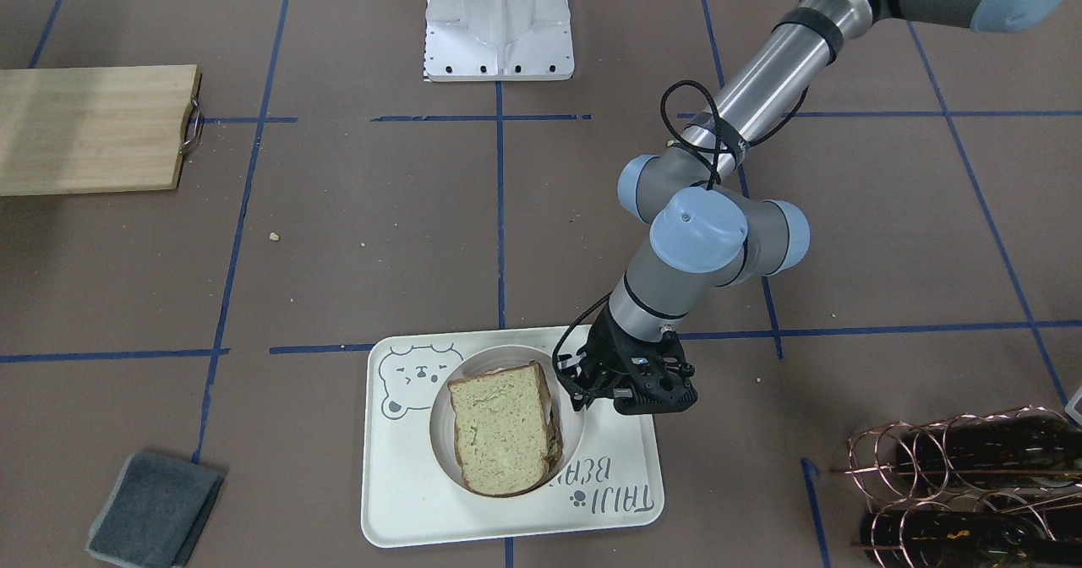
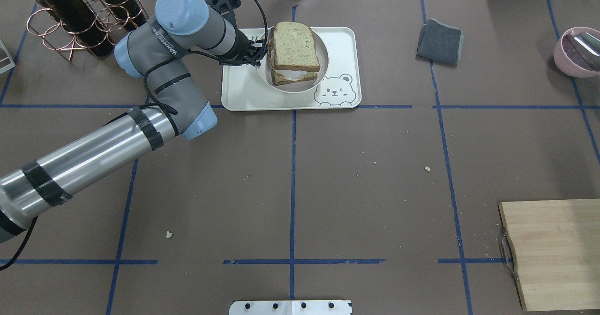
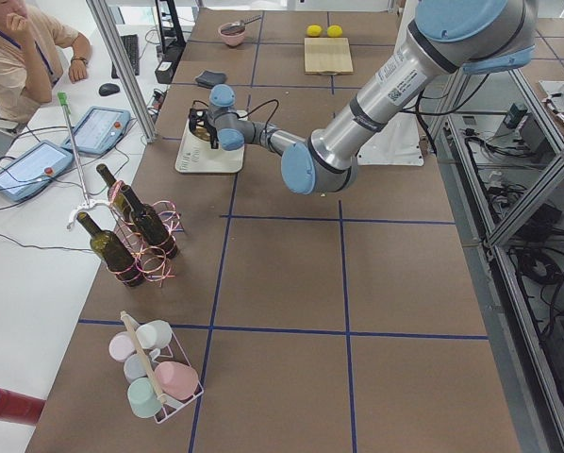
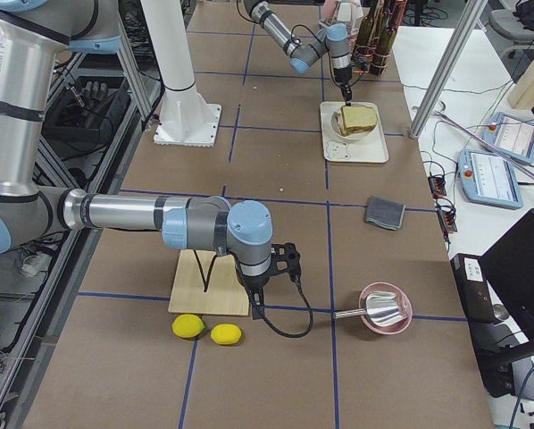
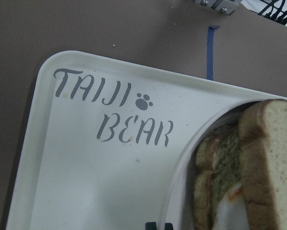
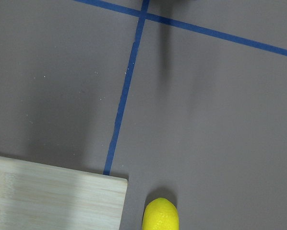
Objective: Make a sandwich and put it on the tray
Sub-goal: 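Release the plate on the tray and withdraw the left arm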
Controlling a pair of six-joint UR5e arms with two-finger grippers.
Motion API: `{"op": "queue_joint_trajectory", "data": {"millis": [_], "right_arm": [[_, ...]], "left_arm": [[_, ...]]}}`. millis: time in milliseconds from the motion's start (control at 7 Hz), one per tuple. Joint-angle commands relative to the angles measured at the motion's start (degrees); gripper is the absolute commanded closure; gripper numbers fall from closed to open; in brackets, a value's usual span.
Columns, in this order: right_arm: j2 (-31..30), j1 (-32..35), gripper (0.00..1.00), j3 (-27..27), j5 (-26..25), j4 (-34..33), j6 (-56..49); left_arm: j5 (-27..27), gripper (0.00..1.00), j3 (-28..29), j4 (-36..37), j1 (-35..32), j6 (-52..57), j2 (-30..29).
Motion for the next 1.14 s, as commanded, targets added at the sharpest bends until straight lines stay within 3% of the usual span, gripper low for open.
{"op": "queue_joint_trajectory", "data": {"millis": [0,143,429,571,714,1000], "right_arm": [[-0.02,-0.06,0.00,-0.04,0.00,0.00,-0.03],[-0.02,-0.06,0.00,-0.04,0.00,0.00,-0.03],[-0.11,0.03,0.00,-0.04,0.00,0.00,-0.03],[-0.11,0.03,0.00,-0.04,0.00,0.00,-0.03],[-0.11,0.03,0.00,-0.13,0.00,0.09,0.05],[-0.11,0.03,0.00,-0.13,-0.09,0.09,0.05]], "left_arm": [[0.94,0.78,3.68,-3.85,0.24,0.16,-0.89],[1.03,0.01,3.42,-4.39,0.16,3.38,-0.89],[0.42,0.00,-0.86,-3.70,-1.68,6.73,-0.36],[-4.11,0.00,-8.28,0.92,-3.26,7.45,3.82],[-7.64,0.00,-19.24,9.58,-4.66,11.28,8.99],[-8.11,0.00,-39.80,26.55,-6.69,23.65,19.97]]}}
